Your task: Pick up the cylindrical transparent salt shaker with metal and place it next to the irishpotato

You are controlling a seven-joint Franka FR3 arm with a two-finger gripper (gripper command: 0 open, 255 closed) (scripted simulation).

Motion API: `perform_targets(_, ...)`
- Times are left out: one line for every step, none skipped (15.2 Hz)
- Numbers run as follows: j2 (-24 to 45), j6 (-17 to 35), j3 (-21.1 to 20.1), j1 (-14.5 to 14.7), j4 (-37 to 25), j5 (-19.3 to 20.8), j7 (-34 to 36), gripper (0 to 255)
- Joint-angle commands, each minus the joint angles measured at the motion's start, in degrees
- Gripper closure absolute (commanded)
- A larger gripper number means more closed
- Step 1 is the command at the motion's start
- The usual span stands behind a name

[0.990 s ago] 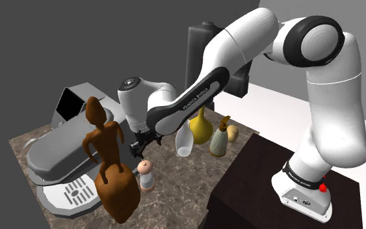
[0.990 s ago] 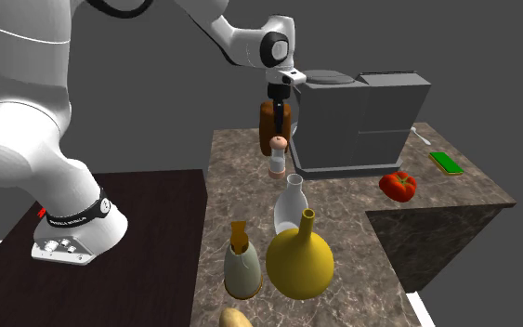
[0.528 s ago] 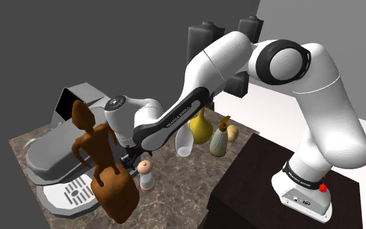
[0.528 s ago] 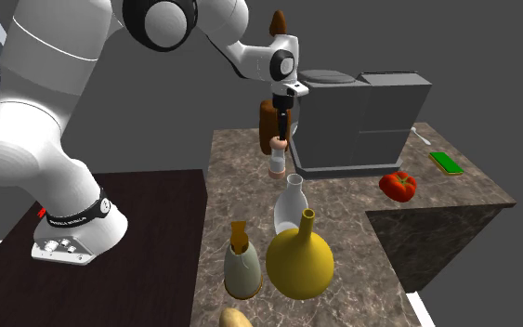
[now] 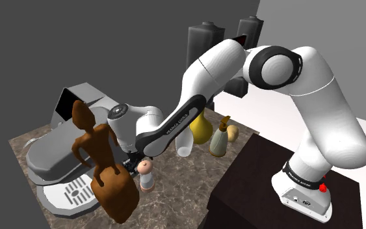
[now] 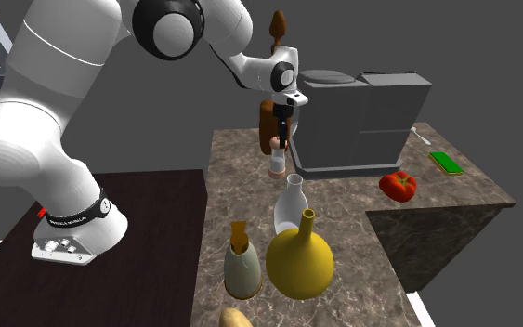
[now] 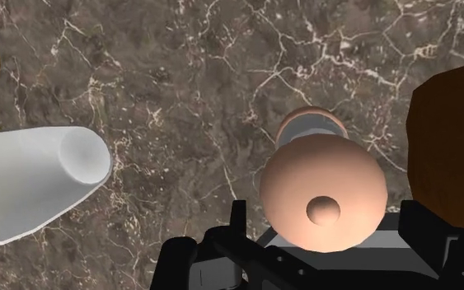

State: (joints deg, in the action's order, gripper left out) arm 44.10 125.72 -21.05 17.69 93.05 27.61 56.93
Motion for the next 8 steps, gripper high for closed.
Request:
perform_targets(0.1,0.2,0.0,0.0,0.3,0.1,0.0,0)
perform_targets(0.1,0.2,0.0,0.0,0.3,0.1,0.0,0)
perform_targets(0.1,0.2,0.0,0.0,0.3,0.1,0.0,0)
perform_targets(0.1,0.2,0.0,0.0,0.3,0.1,0.0,0)
perform_targets(0.1,0.2,0.0,0.0,0.3,0.1,0.0,0)
perform_targets(0.1,0.2,0.0,0.0,0.3,0.1,0.1,255)
perform_targets(0.1,0.2,0.0,0.0,0.2,0.1,0.0,255)
perform_targets(0.1,0.1,0.0,0.0,0.2,0.0,0.1,255)
